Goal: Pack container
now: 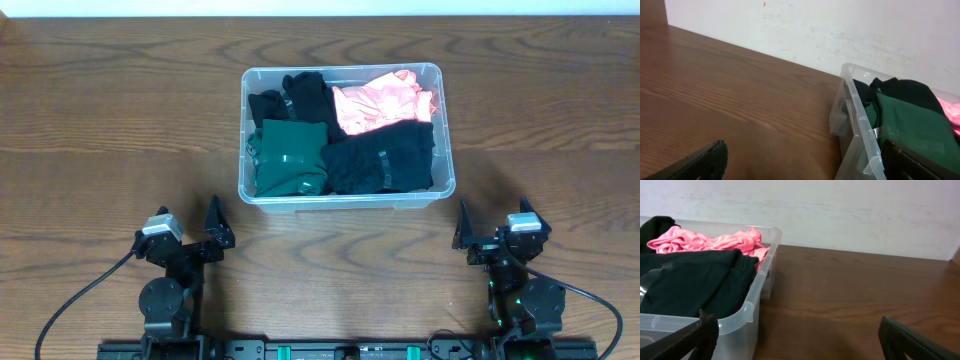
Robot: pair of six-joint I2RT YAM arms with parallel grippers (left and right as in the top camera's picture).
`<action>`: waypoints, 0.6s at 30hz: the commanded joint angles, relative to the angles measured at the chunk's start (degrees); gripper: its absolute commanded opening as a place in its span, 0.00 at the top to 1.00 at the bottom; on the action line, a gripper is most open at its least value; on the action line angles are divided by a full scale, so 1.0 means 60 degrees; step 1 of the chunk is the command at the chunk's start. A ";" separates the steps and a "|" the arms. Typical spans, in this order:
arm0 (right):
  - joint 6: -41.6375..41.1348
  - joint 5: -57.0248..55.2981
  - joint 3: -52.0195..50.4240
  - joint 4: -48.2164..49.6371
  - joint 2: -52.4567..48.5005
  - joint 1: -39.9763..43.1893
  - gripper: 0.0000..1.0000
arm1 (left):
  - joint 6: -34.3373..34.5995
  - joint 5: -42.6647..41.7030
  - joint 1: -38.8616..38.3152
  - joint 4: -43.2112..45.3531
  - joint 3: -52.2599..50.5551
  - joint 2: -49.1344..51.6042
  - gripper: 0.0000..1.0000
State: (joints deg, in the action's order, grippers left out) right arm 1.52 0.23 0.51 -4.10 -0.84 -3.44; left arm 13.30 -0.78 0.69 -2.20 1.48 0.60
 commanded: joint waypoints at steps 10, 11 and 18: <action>-0.0029 0.0004 -0.0033 -0.0029 0.0087 0.0080 0.01 | -0.0091 0.0055 -0.0022 -0.0328 -0.0208 -0.0062 0.02; -0.0029 0.0004 -0.0033 -0.0029 0.0087 0.0080 0.01 | -0.0091 0.0055 -0.0022 -0.0328 -0.0208 -0.0062 0.02; -0.0029 0.0004 -0.0033 -0.0029 0.0087 0.0080 0.01 | -0.0091 0.0055 -0.0022 -0.0328 -0.0208 -0.0062 0.02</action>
State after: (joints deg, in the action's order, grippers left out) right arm 1.52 0.23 0.51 -4.10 -0.84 -3.44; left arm 13.30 -0.93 0.69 -2.20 1.48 0.60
